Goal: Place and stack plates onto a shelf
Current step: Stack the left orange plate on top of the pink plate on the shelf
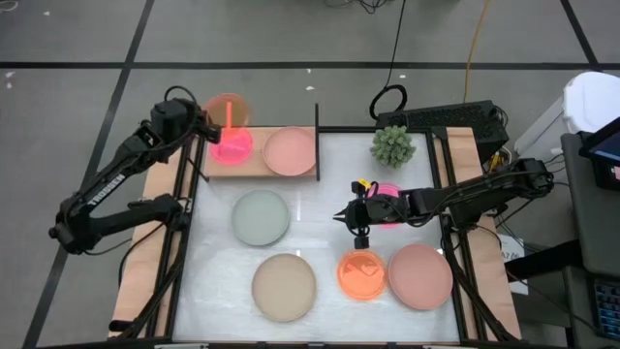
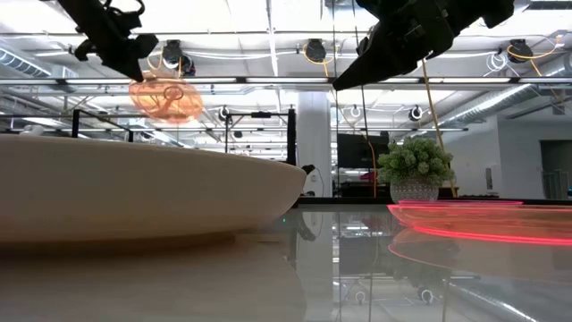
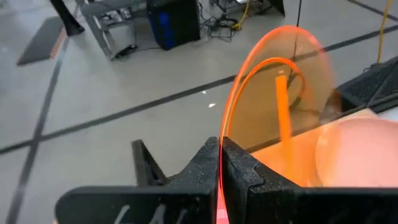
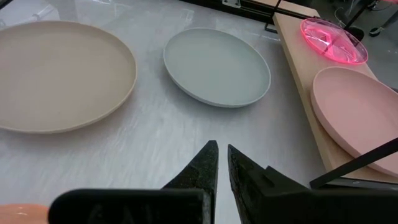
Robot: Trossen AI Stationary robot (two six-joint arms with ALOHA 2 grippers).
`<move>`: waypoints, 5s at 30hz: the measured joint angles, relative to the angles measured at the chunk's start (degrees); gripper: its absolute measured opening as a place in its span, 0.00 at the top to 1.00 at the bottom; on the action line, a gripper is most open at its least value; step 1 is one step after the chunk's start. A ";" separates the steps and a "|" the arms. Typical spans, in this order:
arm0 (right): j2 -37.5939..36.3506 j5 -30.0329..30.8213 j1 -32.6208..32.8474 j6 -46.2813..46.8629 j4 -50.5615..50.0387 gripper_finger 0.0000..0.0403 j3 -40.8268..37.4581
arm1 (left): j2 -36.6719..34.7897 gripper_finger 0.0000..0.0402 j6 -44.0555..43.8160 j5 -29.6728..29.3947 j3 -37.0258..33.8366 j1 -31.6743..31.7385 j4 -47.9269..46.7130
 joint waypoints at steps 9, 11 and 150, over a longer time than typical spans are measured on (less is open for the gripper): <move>0.00 0.00 0.00 -0.04 0.04 0.95 0.00 | 3.43 0.98 -12.05 -0.18 -0.02 -0.89 1.01; 0.00 -0.01 0.00 -0.11 0.04 0.95 0.00 | 4.27 0.98 -15.50 -0.22 0.00 -1.67 1.13; -0.02 -1.69 1.16 -0.55 0.03 0.95 0.00 | 16.38 0.84 -109.07 -37.33 -32.39 -30.75 20.94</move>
